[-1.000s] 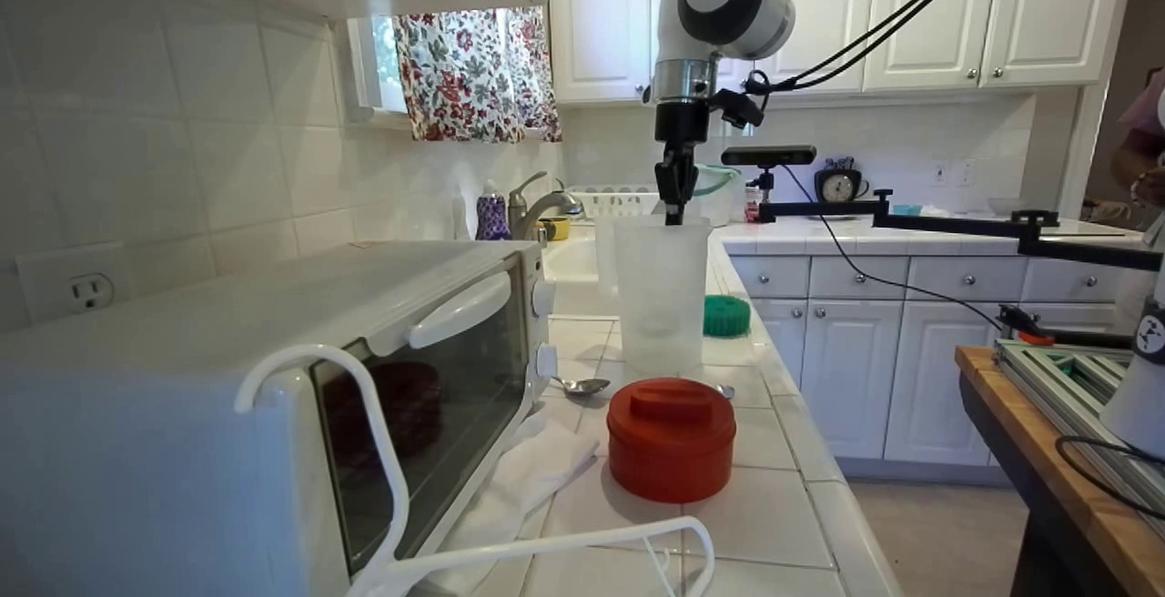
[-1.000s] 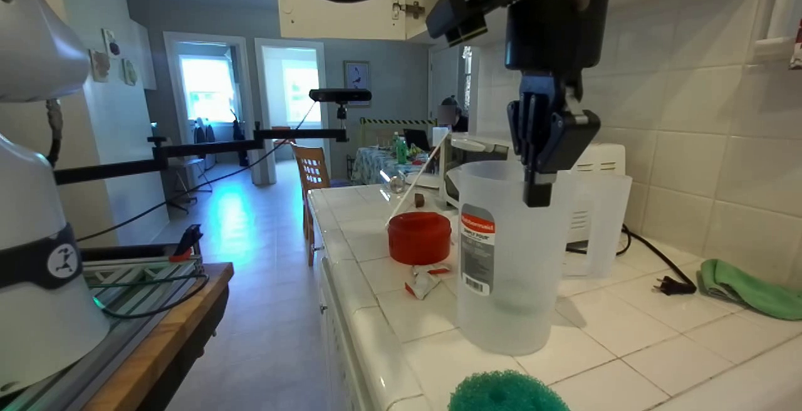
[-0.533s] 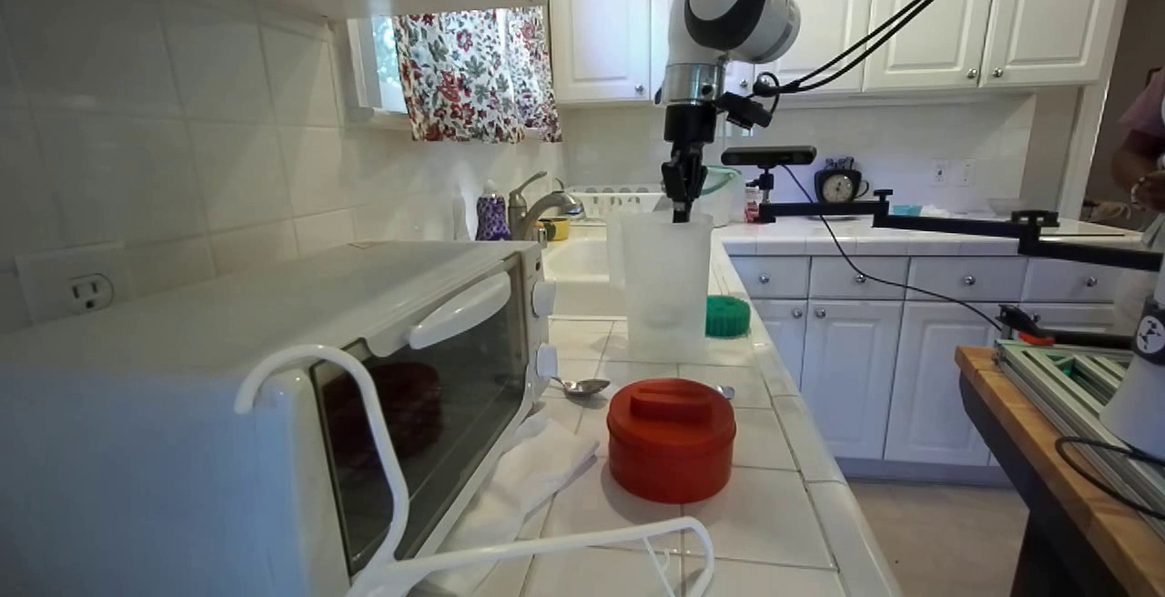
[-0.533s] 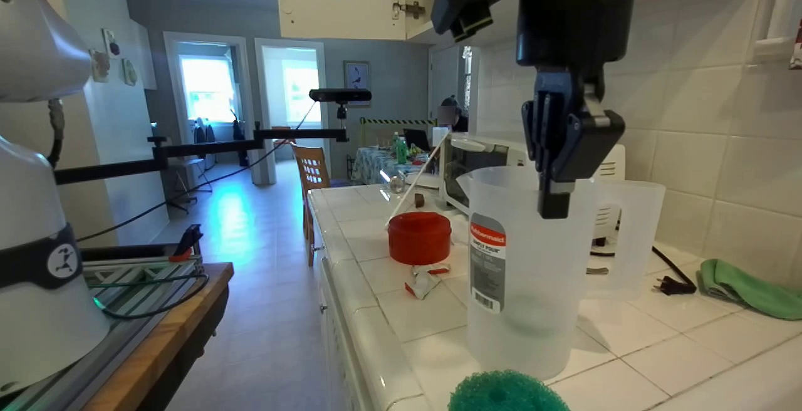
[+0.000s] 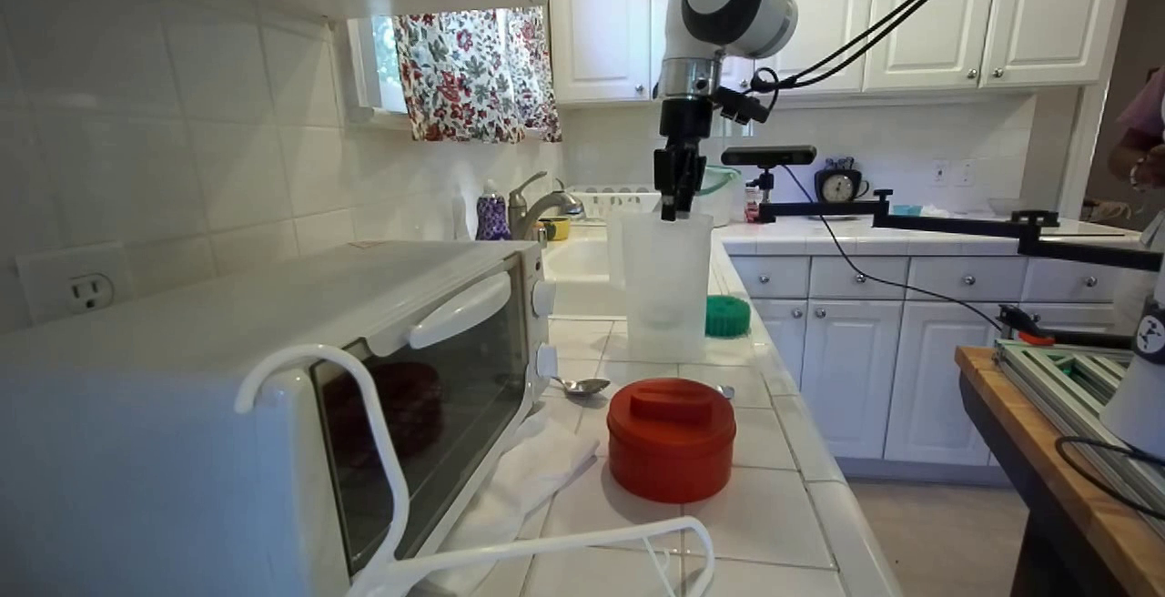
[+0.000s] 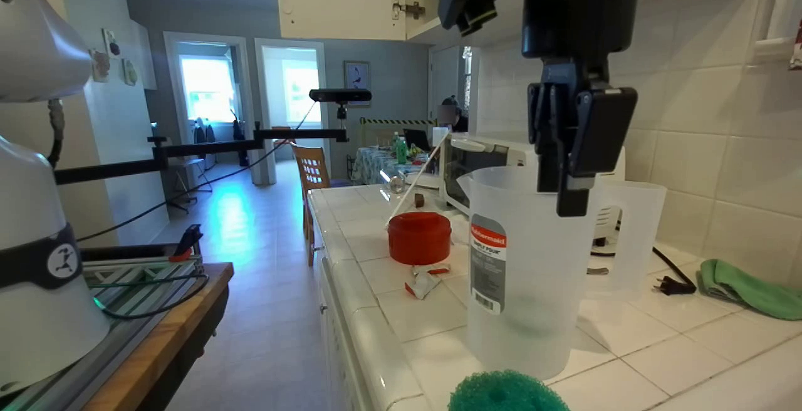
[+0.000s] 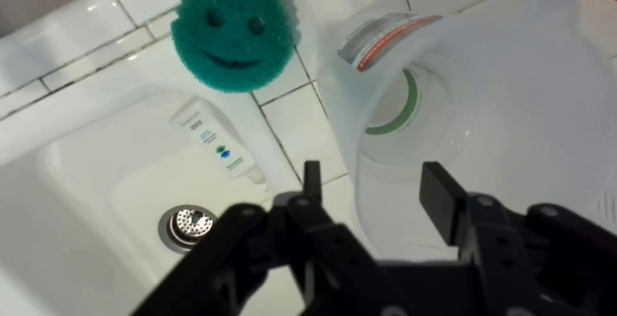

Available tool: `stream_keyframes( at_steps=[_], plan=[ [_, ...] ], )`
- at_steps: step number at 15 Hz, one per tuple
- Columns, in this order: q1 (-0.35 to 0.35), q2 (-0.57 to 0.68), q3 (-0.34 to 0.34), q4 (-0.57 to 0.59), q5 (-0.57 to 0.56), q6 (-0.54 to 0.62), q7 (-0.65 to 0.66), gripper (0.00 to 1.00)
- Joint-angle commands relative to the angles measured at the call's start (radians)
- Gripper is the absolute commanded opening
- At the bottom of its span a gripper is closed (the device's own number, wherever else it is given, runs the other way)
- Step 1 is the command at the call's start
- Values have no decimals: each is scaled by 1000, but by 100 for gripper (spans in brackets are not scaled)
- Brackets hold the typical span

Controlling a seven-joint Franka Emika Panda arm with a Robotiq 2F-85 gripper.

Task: Open the jug, move it to the right and then put some of its contents onto the counter

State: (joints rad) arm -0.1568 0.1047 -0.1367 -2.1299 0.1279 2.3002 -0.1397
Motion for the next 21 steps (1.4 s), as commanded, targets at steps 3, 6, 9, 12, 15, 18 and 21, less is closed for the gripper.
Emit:
stream_keyframes(
  at_steps=[3,6,9,12,15,18,21],
  plan=[
    [3,-74,-1,7,-23,-72,27,99],
    [12,-120,5,15,-12,-122,14,100],
    [30,-126,16,27,6,-134,-7,100],
    [46,-98,27,29,13,-113,-23,100],
    [50,-65,30,32,17,-101,-38,100],
    [46,-40,31,28,18,-97,-46,100],
    [42,-17,32,28,27,-88,-53,100]
  ],
)
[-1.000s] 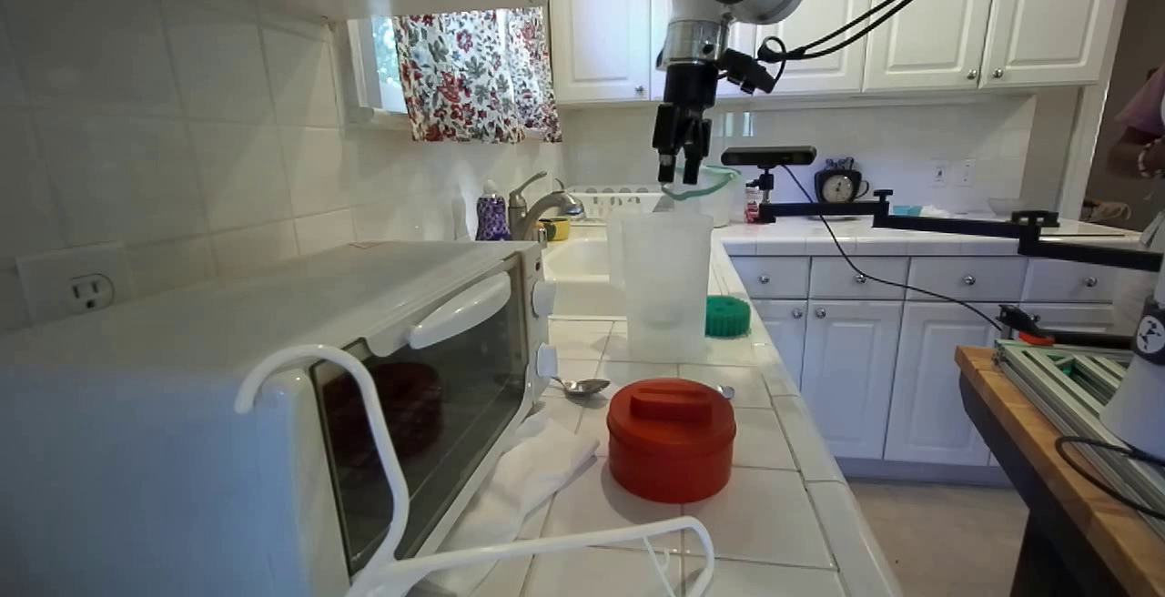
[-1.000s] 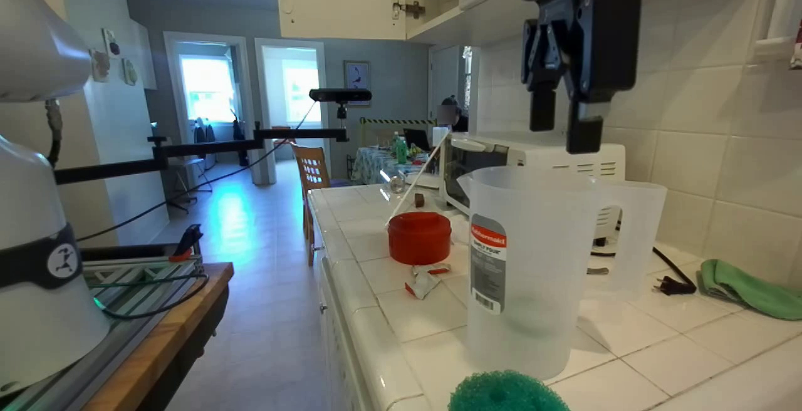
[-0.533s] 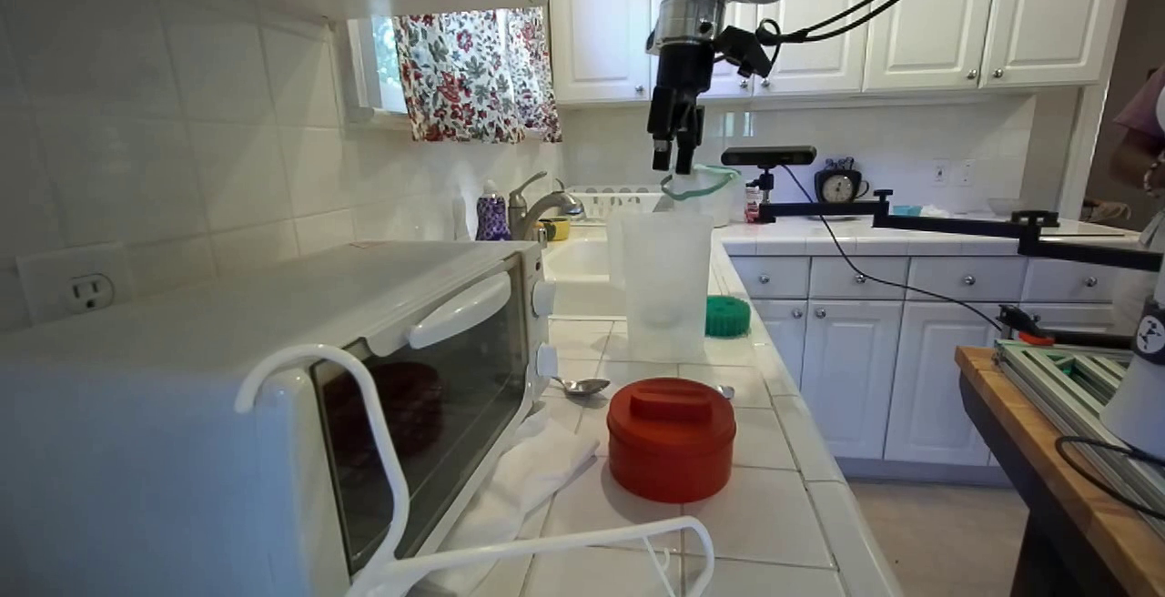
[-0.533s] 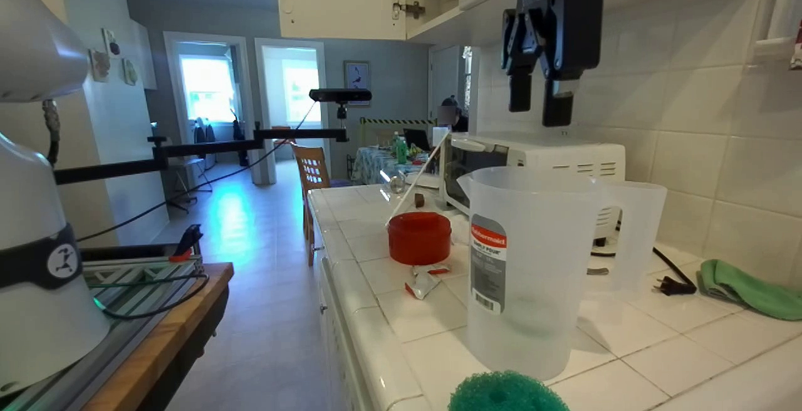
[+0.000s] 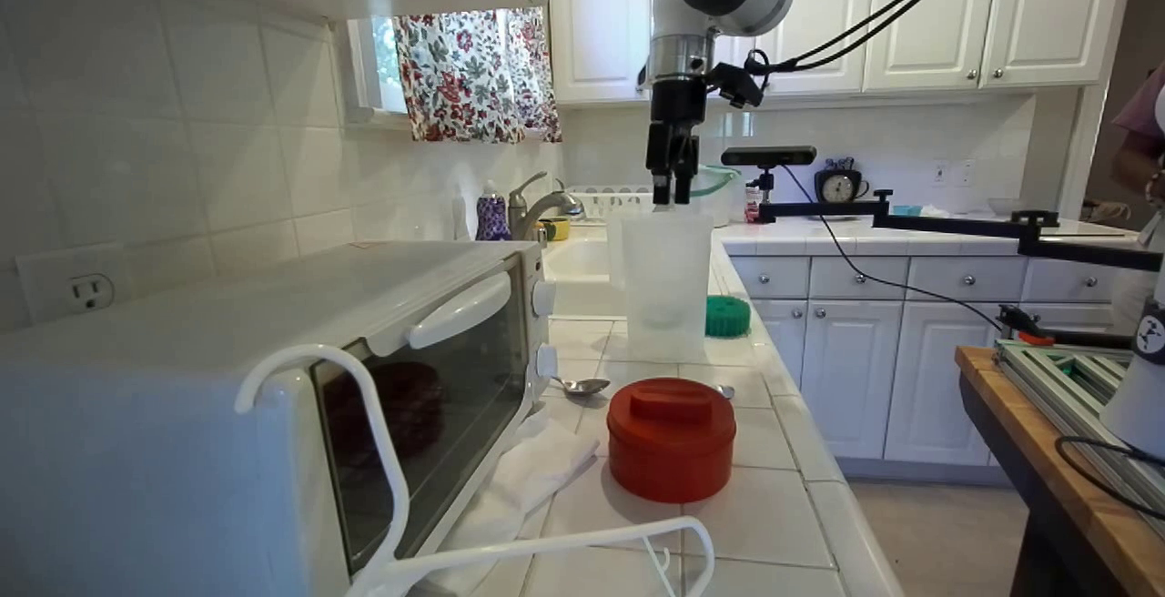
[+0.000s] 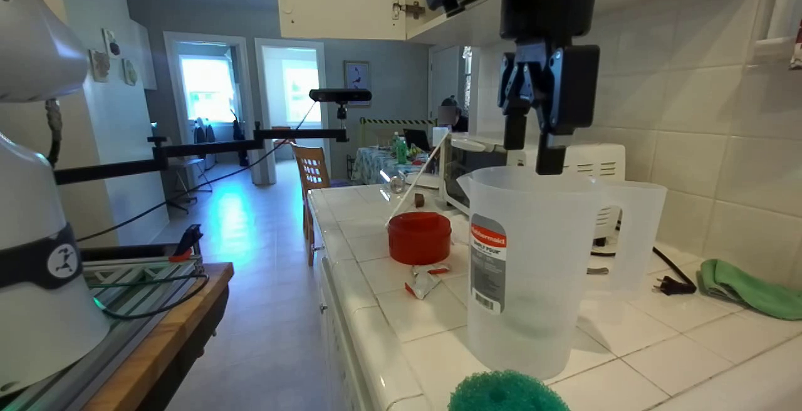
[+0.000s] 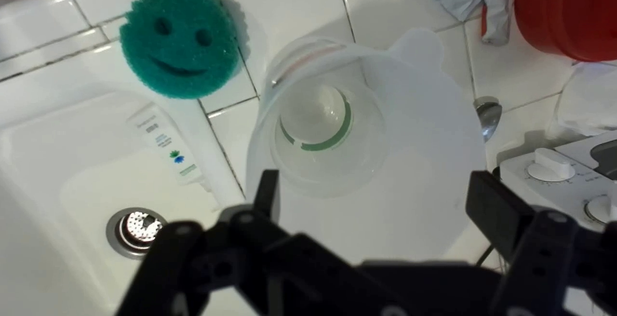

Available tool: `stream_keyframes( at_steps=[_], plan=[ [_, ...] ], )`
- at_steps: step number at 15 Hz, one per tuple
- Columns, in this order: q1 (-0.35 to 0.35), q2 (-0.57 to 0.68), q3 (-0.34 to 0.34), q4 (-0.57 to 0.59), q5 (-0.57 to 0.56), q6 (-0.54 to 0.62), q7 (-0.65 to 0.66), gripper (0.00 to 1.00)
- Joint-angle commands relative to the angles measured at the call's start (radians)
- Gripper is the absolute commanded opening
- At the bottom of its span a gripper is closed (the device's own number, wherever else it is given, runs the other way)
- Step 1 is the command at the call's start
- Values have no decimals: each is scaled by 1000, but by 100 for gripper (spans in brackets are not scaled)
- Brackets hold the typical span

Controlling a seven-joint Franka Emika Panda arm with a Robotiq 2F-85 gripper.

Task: Open the jug, move it to the right and then put some of its contents onto the counter

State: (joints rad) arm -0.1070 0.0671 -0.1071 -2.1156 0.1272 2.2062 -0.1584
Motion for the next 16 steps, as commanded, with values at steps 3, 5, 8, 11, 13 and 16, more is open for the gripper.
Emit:
stream_keyframes(
  at_steps=[3,5,8,11,13,16],
  plan=[
    [-10,38,4,17,27,16,-35,100],
    [-12,50,5,19,26,22,-36,100],
    [-14,66,6,22,26,28,-35,100],
    [-15,81,7,29,26,29,-32,100],
    [-15,89,8,35,24,29,-29,100],
    [-14,100,9,40,22,26,-24,100]
  ],
)
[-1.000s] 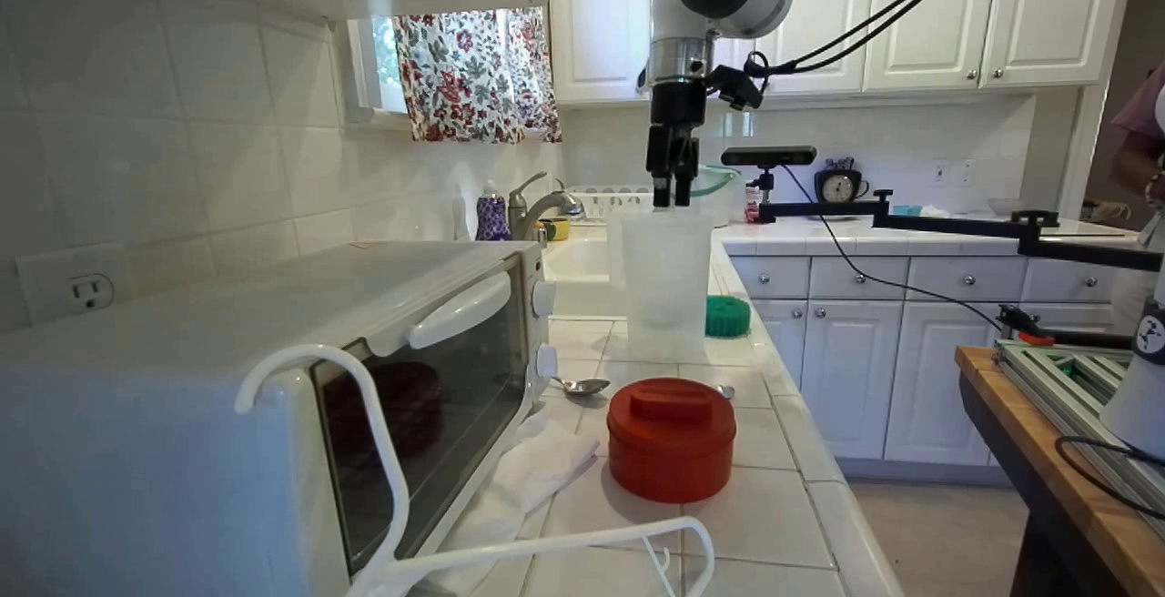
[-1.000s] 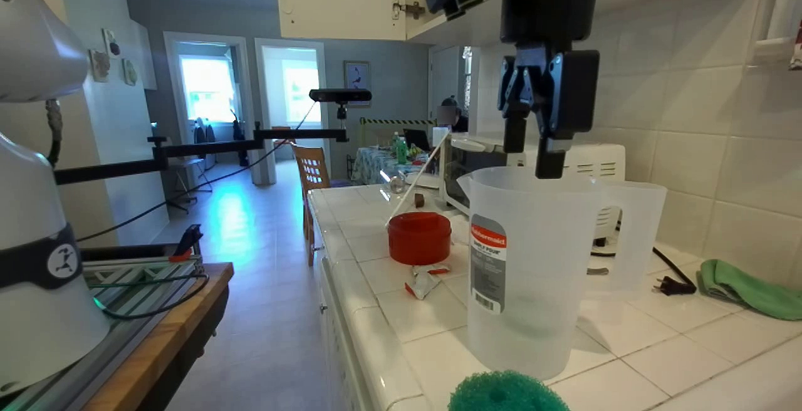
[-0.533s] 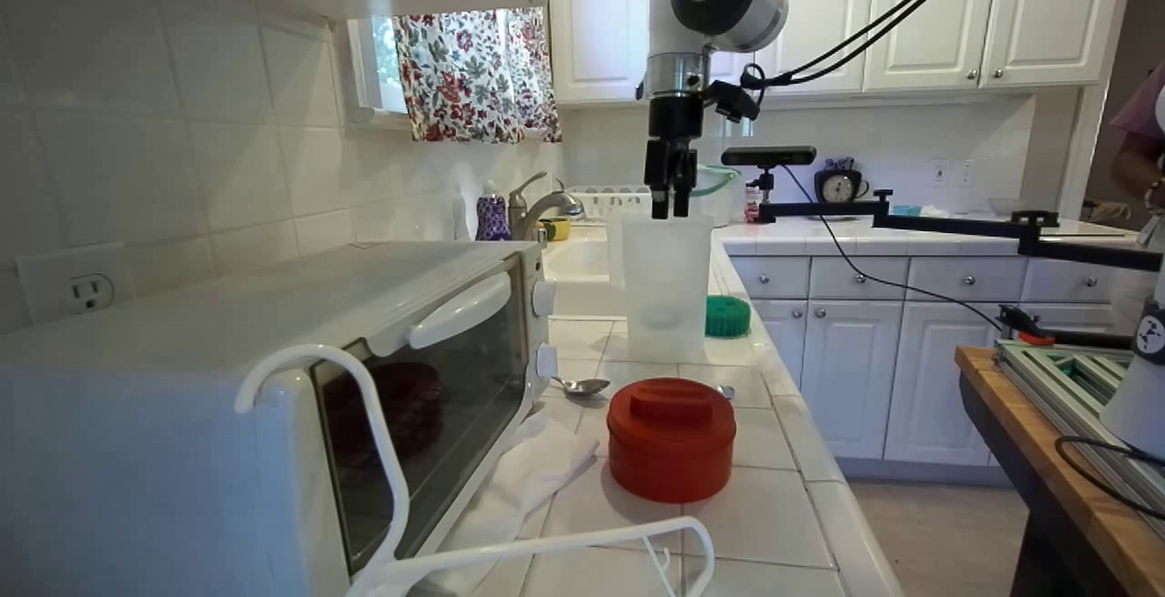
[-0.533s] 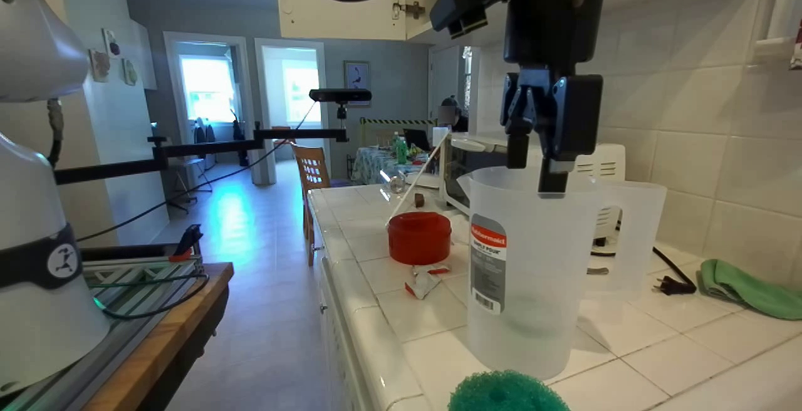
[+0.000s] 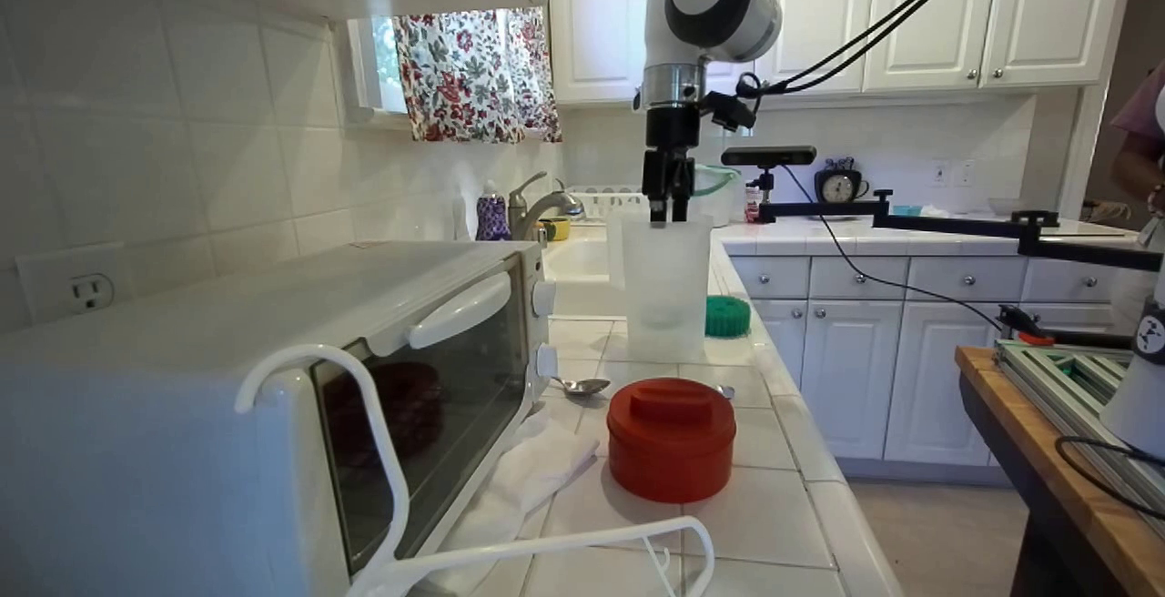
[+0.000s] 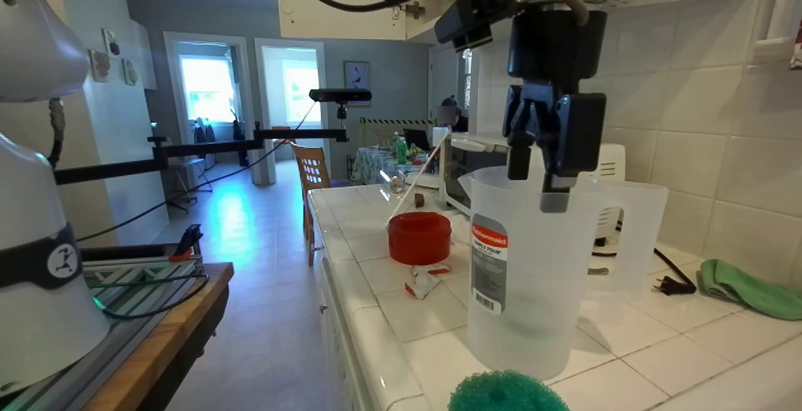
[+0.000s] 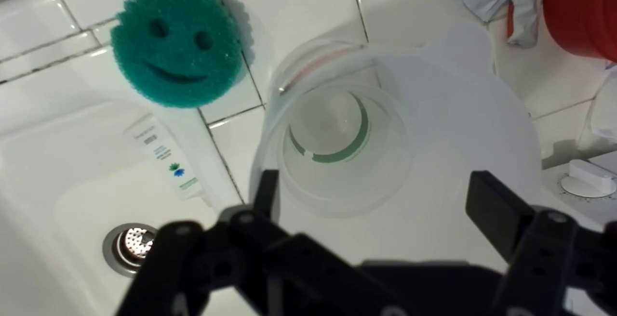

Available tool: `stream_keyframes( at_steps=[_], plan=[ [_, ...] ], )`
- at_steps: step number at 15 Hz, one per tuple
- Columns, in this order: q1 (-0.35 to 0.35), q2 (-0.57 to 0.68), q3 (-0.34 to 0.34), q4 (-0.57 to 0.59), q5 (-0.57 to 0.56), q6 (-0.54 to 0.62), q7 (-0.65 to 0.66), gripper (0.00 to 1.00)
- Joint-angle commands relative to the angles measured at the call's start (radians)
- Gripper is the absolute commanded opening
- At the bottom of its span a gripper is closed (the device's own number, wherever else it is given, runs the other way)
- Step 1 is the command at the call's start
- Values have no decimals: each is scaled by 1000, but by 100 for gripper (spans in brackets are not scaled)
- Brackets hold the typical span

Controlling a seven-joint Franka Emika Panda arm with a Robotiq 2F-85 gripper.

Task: Open the jug, move it to the right and then put some of its contents onto the counter

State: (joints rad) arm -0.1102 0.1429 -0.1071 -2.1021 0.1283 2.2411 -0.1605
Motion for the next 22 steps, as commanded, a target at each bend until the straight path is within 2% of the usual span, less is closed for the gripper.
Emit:
stream_keyframes(
  at_steps=[1,10,22],
  plan=[
    [-11,28,10,28,23,-7,-20,100],
    [-9,65,32,41,48,-12,-18,100],
    [-3,67,33,45,19,-22,-3,100]
  ],
)
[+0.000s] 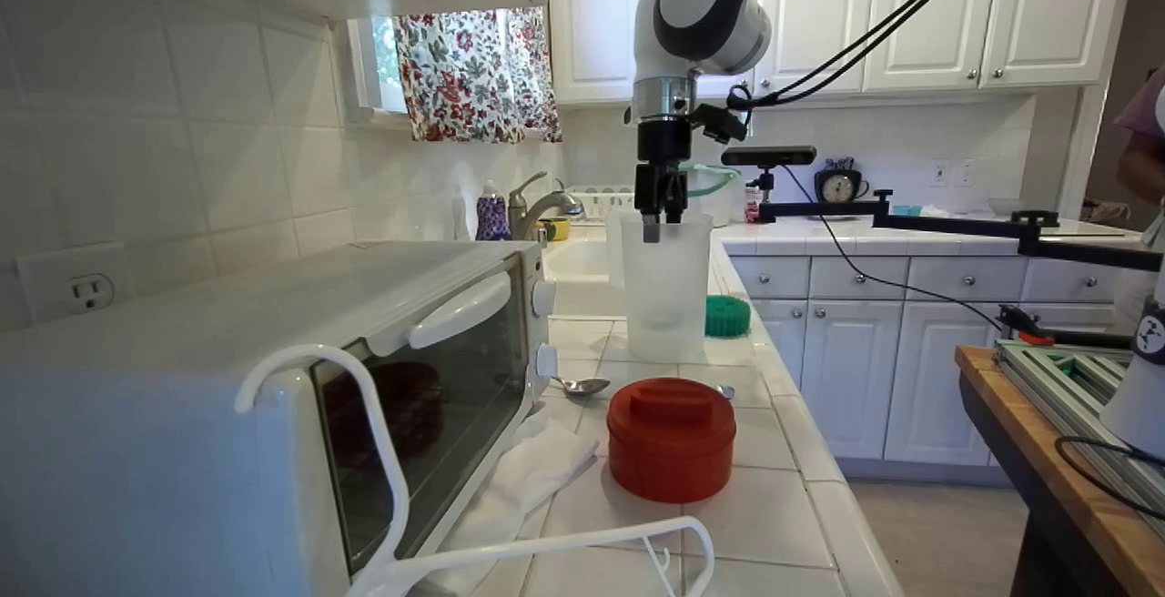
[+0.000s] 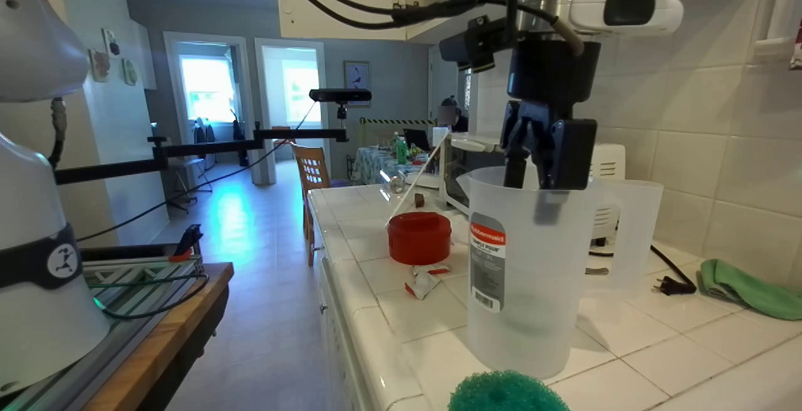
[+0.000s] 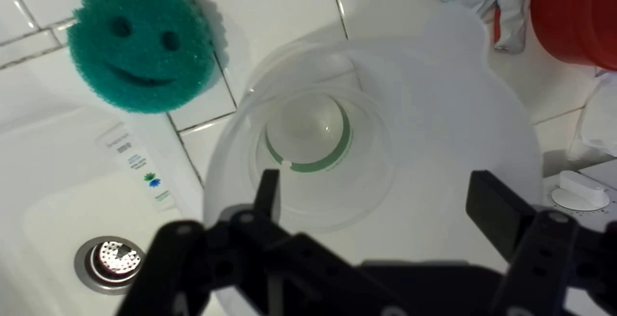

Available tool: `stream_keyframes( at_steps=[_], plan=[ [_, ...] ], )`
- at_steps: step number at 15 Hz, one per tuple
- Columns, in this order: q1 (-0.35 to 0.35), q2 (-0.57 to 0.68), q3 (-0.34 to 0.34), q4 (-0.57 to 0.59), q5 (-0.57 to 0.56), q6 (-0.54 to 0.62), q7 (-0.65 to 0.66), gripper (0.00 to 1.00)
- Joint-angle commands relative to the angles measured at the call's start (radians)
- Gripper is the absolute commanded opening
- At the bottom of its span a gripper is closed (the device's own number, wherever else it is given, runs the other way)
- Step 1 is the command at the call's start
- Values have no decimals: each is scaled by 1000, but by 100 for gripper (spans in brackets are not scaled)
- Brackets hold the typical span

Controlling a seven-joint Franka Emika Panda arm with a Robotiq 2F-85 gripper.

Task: Open the jug, move it to the right and then put some of its contents onto the counter

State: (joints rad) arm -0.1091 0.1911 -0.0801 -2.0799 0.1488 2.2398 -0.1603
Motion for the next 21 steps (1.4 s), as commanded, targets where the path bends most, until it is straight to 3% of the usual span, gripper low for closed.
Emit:
stream_keyframes(
  at_steps=[1,2,3,4,13,21],
  plan=[
    [-2,14,6,22,-7,-26,-1,100],
    [-2,10,6,20,-11,-27,-1,100],
    [-1,8,6,20,-13,-27,1,75],
    [-1,7,6,22,-12,-27,1,74],
    [0,8,5,27,-18,-35,3,3],
    [3,19,1,26,-62,-68,13,0]
  ],
)
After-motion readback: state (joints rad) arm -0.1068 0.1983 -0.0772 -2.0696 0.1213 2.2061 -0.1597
